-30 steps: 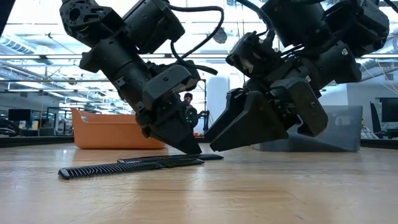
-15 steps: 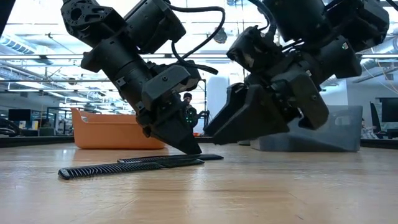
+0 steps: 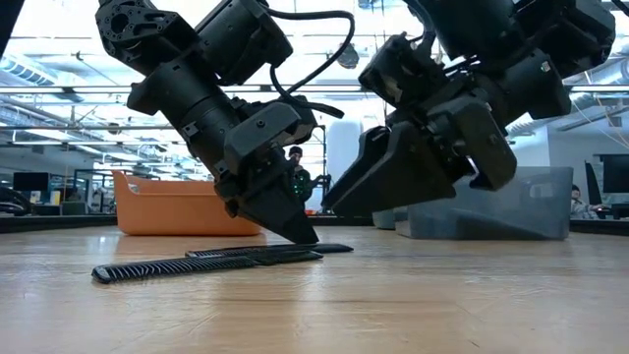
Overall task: Pick & Place Travel size toiletries
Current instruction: Put the black comb into the orange bin
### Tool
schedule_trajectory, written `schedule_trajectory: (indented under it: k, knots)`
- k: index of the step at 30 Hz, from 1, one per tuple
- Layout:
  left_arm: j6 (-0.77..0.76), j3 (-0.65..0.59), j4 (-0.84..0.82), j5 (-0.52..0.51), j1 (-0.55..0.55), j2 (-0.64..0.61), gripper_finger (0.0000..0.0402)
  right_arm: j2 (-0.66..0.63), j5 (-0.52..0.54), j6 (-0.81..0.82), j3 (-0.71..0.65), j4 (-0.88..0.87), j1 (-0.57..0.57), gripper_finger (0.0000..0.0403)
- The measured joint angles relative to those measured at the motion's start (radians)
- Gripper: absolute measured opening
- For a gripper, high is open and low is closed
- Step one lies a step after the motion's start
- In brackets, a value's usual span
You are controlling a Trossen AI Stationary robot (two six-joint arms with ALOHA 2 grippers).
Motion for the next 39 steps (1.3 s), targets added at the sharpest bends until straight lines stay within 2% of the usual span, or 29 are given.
schedule_trajectory:
  k: [4, 9, 14, 20, 25, 39]
  knots:
    - [-0.002, 0.000, 0.000, 0.001, 0.000, 0.000, 0.0003, 0.000, -0.001, 0.012, 0.000, 0.000, 0.000, 0.0238]
    - [-0.003, 0.000, 0.001, 0.001, 0.000, 0.000, 0.0013, 0.000, -0.003, 0.013, 0.000, 0.001, 0.000, 0.0238]
    - [-0.003, 0.000, 0.001, 0.001, 0.000, 0.000, 0.0003, 0.000, -0.003, 0.013, 0.000, 0.001, 0.000, 0.0238]
    - [-0.002, 0.000, 0.002, 0.001, 0.000, 0.000, 0.0013, 0.000, -0.003, 0.013, 0.000, 0.002, 0.000, 0.0238]
    - [0.004, 0.000, 0.002, 0.002, 0.000, 0.000, 0.0003, 0.000, -0.003, 0.013, 0.000, 0.002, 0.000, 0.0238]
    - [0.001, 0.000, 0.002, -0.003, -0.001, 0.001, 0.0009, 0.000, -0.003, 0.013, 0.000, 0.014, 0.000, 0.0238]
